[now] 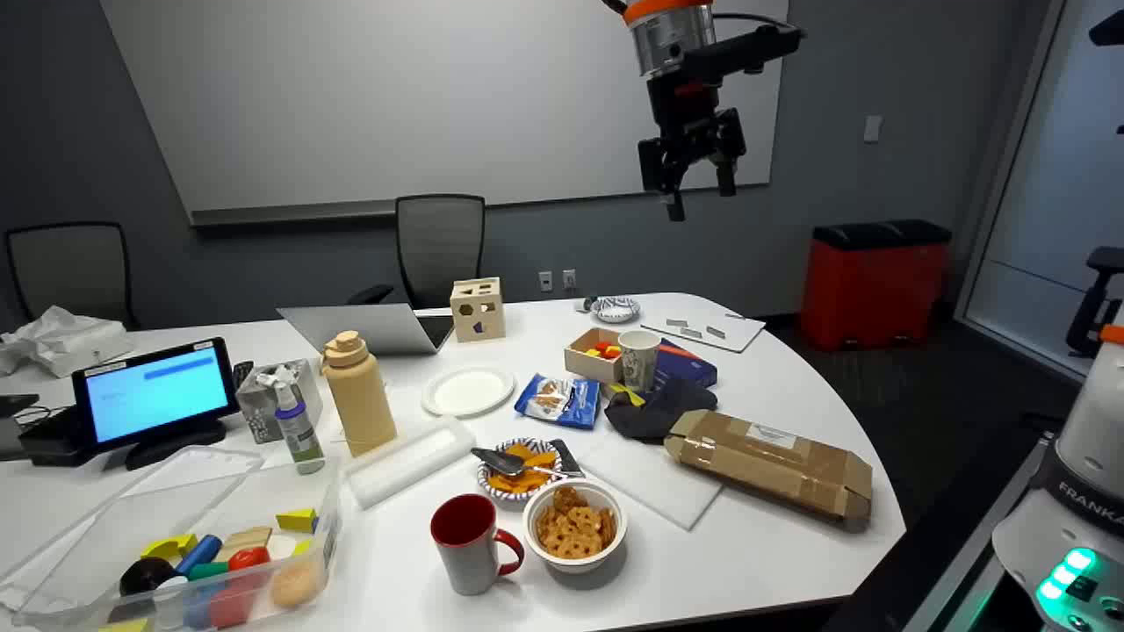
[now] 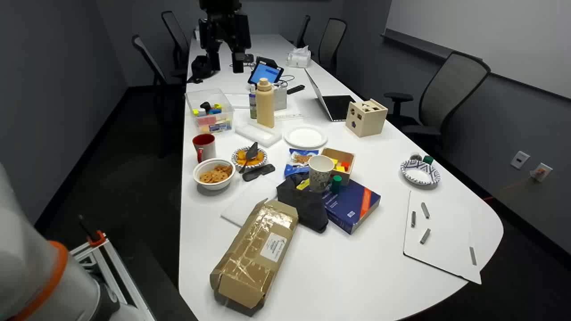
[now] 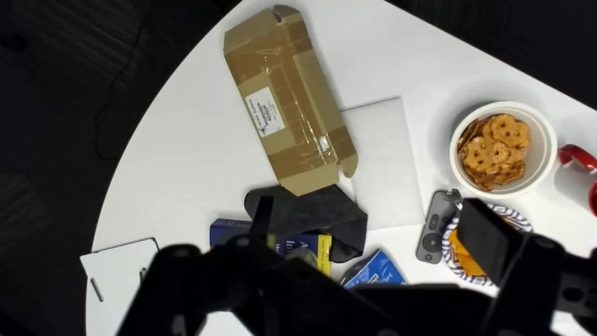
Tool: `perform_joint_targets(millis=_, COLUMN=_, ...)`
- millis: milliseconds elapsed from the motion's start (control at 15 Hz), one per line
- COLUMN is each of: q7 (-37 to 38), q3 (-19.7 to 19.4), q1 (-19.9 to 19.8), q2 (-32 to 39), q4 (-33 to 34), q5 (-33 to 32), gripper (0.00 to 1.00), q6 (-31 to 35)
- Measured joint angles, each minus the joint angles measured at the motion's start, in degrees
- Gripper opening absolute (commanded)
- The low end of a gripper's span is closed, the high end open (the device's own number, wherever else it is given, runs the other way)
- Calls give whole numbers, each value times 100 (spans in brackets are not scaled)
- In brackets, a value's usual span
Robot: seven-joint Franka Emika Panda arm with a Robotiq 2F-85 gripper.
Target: Use the grey cloth to wipe the table
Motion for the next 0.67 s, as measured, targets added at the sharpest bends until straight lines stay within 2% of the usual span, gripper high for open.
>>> perform_joint_targets(millis=400, q7=-3, q3=-102, q1=34, q2=101, q4=-2, q5=-73, gripper=100, q6=1)
perform_joint_targets(millis=667, q7=-139, q3=-487, q1=-16, q2=498, q4=-70, q5=-398, gripper=100, q6=233)
